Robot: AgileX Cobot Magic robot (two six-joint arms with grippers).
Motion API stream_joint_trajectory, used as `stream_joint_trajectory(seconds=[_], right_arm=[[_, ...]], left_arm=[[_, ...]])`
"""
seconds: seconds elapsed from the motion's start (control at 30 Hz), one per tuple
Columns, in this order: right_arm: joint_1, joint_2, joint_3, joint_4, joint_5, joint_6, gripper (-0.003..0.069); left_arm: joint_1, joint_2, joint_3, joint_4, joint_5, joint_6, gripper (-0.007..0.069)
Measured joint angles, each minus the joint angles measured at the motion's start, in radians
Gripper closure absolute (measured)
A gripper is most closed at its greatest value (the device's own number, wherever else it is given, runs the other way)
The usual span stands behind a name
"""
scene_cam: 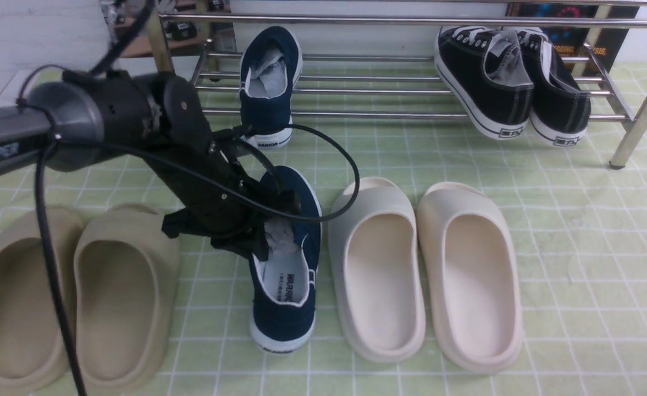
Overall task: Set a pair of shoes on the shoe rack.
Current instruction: Use the left arm to grab the shoe closest to it, then use the left arm to put a shoe into the shoe rack
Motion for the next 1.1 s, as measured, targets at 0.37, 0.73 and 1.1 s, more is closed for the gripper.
stream_joint_trajectory(seconds=[0.37,0.73,1.1], right_arm=[[0.000,0.000,0.000,0.000,0.000,0.000,0.0414],[0.000,0.000,0.000,0.000,0.000,0.000,0.0414],[0.000,0.000,0.000,0.000,0.000,0.000,0.0414]], left_arm=[[0.000,0.087,-0.420,-0.030,0.176,0.008,0.0627],[0.000,0.551,-1.107,-0.024,0.306,-0.085,0.0627],[0.001,0.733,-1.344,0.034,0.173,-0.144,0.0627]])
